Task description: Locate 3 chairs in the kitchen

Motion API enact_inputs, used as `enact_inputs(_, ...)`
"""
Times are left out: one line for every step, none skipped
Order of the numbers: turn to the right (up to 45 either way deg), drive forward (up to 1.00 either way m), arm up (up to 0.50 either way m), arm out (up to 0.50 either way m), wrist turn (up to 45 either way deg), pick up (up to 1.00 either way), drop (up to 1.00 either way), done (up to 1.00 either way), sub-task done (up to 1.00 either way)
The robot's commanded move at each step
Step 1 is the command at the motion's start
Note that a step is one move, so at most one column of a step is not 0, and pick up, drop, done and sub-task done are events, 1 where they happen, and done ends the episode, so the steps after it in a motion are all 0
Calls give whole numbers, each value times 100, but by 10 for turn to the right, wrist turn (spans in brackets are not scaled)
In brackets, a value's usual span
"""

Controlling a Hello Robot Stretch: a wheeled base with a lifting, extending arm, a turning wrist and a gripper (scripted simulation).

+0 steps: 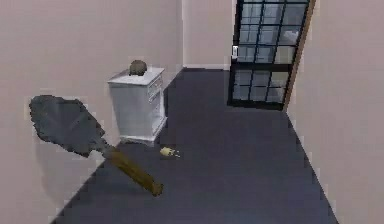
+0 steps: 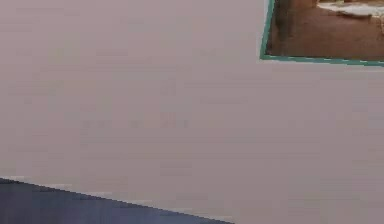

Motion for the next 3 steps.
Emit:
enact_inputs(0,100,0,0,0,0,0,0,0)
enact_inputs(0,100,0,0,0,0,0,0,0)
enact_inputs(0,85,0,0,0,0,0,0,0)
